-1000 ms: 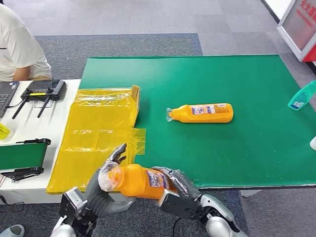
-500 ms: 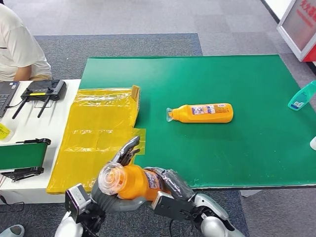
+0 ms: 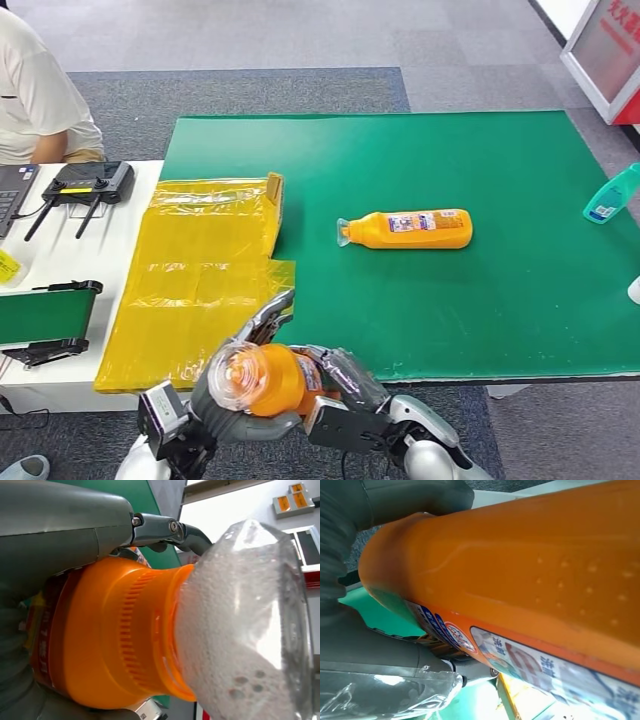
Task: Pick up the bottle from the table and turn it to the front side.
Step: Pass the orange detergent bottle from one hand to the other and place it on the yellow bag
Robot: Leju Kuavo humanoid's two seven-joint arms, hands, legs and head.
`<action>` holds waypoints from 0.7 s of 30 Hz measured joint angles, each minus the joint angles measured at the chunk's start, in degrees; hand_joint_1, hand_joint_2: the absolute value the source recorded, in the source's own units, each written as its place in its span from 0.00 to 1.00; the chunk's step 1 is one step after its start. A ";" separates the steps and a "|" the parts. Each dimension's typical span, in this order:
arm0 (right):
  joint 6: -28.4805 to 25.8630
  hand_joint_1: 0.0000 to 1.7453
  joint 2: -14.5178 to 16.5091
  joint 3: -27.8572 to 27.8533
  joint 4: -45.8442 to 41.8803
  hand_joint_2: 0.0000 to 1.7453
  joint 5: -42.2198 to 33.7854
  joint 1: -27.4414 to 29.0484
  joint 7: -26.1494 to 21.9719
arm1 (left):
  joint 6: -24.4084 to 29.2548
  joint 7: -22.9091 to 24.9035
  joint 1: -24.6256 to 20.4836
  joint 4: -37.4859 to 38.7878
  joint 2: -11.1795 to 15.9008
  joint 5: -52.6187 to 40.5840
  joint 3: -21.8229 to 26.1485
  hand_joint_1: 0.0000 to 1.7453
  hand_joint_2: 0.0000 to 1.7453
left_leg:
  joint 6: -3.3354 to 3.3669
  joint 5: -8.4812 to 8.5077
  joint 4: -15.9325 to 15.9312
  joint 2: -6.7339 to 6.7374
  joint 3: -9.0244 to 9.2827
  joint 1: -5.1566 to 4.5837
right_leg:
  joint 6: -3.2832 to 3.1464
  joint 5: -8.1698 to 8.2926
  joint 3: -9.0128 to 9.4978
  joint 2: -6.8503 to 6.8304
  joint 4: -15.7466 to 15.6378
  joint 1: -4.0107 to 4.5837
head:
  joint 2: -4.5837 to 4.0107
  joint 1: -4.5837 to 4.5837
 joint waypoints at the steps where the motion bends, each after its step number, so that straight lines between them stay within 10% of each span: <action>1: -0.06 1.00 0.00 0.01 -0.01 1.00 0.06 -0.02 -0.02 | -0.02 0.01 0.04 0.14 0.10 0.04 -0.03 0.00 1.00 | 0.00 0.00 0.00 0.00 0.00 0.00 | 0.00 0.00 0.00 0.00 0.00 0.00 | 0.00 0.00; 9: -0.51 1.00 -0.11 0.01 -0.62 1.00 0.48 -0.03 0.08 | -0.02 0.63 0.55 1.05 0.84 0.74 -0.31 0.02 1.00 | 0.00 0.00 0.00 0.00 0.00 0.00 | 0.00 0.00 0.00 0.00 0.00 0.00 | 0.00 0.00; 13: -0.55 1.00 -0.24 0.02 -0.63 1.00 0.80 0.01 -0.02 | -0.27 0.58 0.82 1.54 1.14 1.76 -0.35 0.99 1.00 | 0.00 0.00 0.00 0.00 0.00 0.00 | 0.00 0.00 0.00 0.00 0.00 0.00 | 0.00 0.00; 21: -0.60 1.00 -0.33 0.01 -0.61 1.00 0.94 0.03 -0.04 | -0.57 0.34 1.01 1.87 1.25 2.92 -0.37 1.00 1.00 | 0.00 0.00 0.00 0.00 0.00 0.00 | 0.00 0.00 0.00 0.00 0.00 0.00 | 0.00 0.00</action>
